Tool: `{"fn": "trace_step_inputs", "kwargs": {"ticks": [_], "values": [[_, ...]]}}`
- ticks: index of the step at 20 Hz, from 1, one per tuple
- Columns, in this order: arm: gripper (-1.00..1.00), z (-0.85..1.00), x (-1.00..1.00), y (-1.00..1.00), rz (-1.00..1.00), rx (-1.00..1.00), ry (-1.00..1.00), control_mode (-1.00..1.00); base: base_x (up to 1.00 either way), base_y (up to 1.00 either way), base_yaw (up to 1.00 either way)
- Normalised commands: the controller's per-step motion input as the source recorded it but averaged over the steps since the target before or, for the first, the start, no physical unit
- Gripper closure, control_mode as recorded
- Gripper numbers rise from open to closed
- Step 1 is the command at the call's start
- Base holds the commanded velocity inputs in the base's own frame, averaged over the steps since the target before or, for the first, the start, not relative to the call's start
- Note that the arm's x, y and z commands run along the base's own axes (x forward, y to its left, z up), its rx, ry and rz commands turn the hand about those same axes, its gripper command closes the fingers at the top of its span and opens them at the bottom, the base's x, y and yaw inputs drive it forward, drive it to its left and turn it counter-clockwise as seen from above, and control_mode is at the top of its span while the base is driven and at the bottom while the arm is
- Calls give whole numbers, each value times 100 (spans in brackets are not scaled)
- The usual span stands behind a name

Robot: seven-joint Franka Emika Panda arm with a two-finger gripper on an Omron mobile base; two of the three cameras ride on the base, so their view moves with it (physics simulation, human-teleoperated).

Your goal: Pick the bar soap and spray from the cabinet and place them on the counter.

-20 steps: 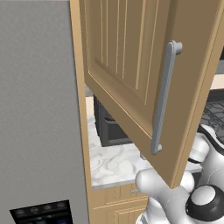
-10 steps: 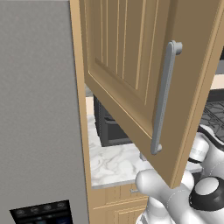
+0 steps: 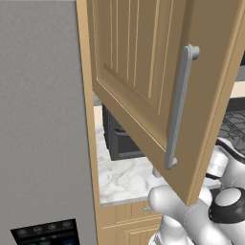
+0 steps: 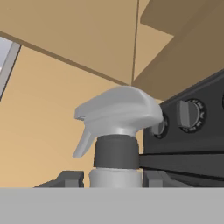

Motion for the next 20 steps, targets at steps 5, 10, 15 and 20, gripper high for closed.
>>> {"fn": "trace_step_inputs", "kwargs": {"ticks": [5, 10, 15, 20], "values": [[100, -9, 6, 0, 0, 0, 0, -100, 0, 0, 0], [100, -8, 8, 0, 0, 0, 0, -100, 0, 0, 0], [100, -7, 9, 0, 0, 1, 0, -100, 0, 0, 0], [100, -9, 8, 0, 0, 1, 0, -100, 0, 0, 0]]}}
